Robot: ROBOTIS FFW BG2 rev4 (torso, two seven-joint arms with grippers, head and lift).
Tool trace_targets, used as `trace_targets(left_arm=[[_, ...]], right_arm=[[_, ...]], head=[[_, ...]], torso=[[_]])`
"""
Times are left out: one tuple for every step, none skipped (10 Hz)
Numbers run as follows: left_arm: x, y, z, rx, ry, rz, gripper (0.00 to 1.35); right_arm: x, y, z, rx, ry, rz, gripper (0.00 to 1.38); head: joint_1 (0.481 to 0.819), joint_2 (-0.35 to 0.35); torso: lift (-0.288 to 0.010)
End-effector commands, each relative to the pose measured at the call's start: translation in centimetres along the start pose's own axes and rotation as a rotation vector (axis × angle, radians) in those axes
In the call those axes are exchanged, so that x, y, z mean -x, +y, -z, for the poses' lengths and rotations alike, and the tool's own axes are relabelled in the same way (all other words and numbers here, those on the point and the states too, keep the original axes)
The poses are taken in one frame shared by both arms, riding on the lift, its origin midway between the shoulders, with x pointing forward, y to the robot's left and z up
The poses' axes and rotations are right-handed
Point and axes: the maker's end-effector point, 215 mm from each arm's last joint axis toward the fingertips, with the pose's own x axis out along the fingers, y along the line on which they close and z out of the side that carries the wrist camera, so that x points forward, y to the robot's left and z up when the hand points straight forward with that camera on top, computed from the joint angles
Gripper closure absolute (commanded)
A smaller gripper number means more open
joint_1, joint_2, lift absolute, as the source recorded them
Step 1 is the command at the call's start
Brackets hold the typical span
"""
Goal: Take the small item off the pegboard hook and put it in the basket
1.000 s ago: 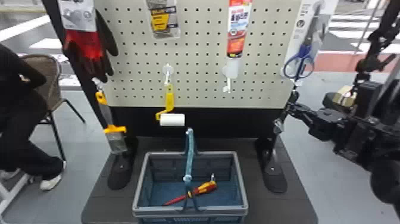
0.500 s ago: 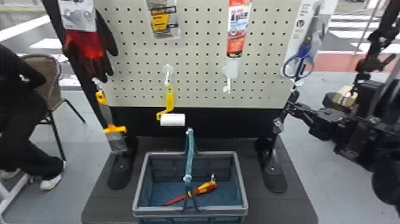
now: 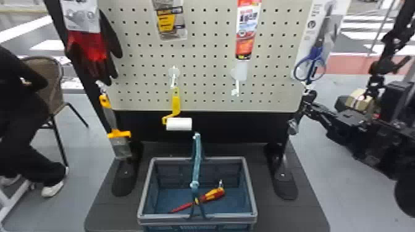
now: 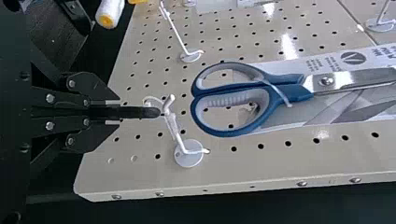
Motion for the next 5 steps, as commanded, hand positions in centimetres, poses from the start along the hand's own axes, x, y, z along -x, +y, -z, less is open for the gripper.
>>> trace_targets(left_arm=[[0.0, -0.1, 0.0, 0.001, 0.001, 0.000, 0.13], [0.0, -0.1, 0.0, 0.001, 0.001, 0.000, 0.14], [0.0, -0.1, 0.1, 0.001, 0.001, 0.000, 0.14], [0.0, -0.1, 0.1, 0.001, 0.001, 0.000, 0.14], [0.0, -0.1, 0.1, 0.002, 0.002, -0.002, 0.14]], right_arm=[[0.2, 0.2, -0.4, 0.004, -0.007, -0.003, 1.28], [0.3, 0.3, -0.5, 0.005, -0.011, 0.000, 1.28], [0.6, 0.5, -0.8, 0.007, -0.019, -0.003, 1.28], [0.8, 0.9, -0.9, 0.003, -0.024, -0.007, 1.28], [0.9, 1.5, -1.2, 0.006, -0.030, -0.015, 1.28]], head=[[0.549, 0.000], [0.549, 0.000], [0.549, 0.000], [0.549, 0.000], [0.549, 0.000]], torso=[[-0.100], [-0.100], [-0.100], [-0.100], [-0.100]])
